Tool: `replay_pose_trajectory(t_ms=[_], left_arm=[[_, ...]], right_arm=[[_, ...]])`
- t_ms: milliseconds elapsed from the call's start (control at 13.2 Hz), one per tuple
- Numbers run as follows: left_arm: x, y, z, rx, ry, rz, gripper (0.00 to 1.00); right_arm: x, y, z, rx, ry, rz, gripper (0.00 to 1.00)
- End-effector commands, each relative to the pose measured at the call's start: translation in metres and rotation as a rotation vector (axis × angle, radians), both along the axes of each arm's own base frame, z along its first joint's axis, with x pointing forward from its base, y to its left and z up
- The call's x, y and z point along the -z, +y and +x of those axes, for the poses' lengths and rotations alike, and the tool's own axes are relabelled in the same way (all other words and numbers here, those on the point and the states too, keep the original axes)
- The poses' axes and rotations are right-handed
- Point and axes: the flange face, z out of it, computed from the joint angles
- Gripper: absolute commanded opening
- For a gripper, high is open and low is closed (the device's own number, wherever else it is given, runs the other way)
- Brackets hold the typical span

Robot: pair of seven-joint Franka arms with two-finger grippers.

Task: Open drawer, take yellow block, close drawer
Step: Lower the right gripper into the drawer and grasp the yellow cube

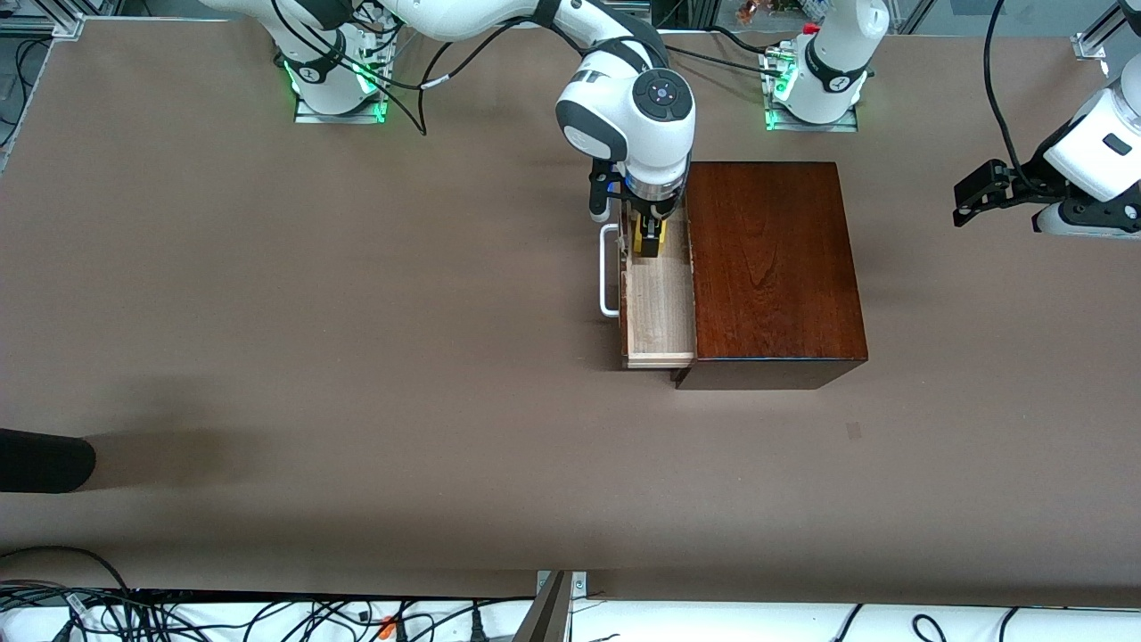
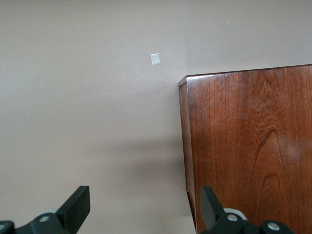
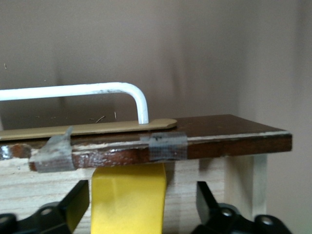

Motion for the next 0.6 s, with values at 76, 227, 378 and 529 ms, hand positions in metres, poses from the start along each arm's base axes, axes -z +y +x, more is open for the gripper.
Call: replay_pose_trajectory(t_ms=[76,227,378,529], left_arm=[[-0.004,-0.002,0.002,-0.007,-0.013,0.009,1.00],[-0.004,-0.003,0.002,-0.006,-0.013,0.009,1.00],[-0.004,-0.003,0.002,-0.006,-0.011,0.009,1.00],[-0.005,-0.003,0.002,-0.006,-0.013,0.009,1.00]], right_arm=[[-0.017,-0.003,0.006,0.047,-0.031,0.000,0.04],[-0.044,-0.004,0.008,0.047,-0.034,0.001,0.00],[-0.070,-0.006,0.007,0.047,-0.019,-0.008,0.00],[-0.112,-0.017,0.009,0.007,-0.036,-0.006,0.00]])
